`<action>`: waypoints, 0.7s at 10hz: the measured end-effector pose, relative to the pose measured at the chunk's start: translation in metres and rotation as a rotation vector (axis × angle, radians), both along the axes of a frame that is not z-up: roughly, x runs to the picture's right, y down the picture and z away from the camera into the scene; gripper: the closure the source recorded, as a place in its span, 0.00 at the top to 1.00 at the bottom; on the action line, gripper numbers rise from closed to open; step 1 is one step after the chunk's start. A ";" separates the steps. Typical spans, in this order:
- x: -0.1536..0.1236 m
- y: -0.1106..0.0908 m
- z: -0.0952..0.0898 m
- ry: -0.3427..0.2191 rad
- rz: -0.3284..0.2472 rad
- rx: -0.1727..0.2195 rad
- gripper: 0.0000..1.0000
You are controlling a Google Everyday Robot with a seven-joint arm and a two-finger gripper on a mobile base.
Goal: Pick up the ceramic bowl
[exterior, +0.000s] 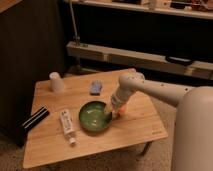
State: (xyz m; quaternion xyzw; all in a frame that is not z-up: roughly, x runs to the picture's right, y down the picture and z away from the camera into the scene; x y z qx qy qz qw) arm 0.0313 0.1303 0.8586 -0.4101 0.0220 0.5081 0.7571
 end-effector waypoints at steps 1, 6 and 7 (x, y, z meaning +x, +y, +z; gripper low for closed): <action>-0.002 0.001 0.003 -0.003 0.005 -0.004 0.55; -0.008 0.006 0.016 -0.008 0.008 -0.025 0.55; -0.010 0.007 0.019 -0.009 0.009 -0.030 0.55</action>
